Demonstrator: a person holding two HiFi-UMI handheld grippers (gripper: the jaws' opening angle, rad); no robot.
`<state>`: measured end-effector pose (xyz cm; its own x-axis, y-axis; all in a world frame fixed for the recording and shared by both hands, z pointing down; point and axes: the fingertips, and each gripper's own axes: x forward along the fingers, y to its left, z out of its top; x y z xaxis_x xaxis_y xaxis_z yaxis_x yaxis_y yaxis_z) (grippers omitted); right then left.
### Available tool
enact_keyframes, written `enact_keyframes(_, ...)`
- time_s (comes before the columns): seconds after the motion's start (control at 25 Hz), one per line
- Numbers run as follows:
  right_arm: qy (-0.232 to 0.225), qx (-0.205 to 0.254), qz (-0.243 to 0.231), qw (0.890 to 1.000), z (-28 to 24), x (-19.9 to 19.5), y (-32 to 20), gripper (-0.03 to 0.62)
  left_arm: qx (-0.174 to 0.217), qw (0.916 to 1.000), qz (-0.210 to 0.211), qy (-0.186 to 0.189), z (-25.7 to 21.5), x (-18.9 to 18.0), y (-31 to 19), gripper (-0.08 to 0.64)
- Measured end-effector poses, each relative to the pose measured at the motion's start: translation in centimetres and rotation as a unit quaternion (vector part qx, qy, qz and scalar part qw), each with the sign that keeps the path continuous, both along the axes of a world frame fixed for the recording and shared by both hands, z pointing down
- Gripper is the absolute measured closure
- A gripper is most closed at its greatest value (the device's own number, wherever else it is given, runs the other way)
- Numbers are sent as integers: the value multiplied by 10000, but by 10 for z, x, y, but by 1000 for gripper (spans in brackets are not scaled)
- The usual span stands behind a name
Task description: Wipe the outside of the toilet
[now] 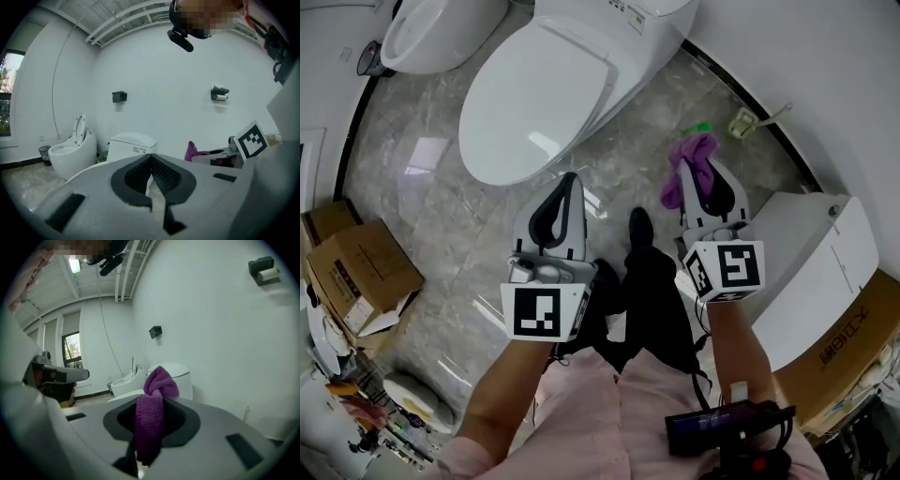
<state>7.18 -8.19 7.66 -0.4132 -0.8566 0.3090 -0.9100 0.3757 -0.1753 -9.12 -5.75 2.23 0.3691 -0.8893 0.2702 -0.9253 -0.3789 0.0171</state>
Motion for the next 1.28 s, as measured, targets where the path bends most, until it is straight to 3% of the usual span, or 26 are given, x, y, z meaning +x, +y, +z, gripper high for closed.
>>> enact_keyframes(0.32,8,3,-52,10000,86,-5,-15,505,-267,9995,113,126,91,7,-1,552)
enact_keyframes(0.56,10,88,-44,10000,156,-1,-28,506,-194,9995,207,161,166,10,-6,552)
enact_keyframes(0.92,-65,384,-184,9991,263,-2,-56,505,191,9995,231,91,285,4,-24,552)
enact_keyframes(1.28,-177,844,-361,9956,310,-17,-65,505,554,9968,570,13,366,9,-33,552)
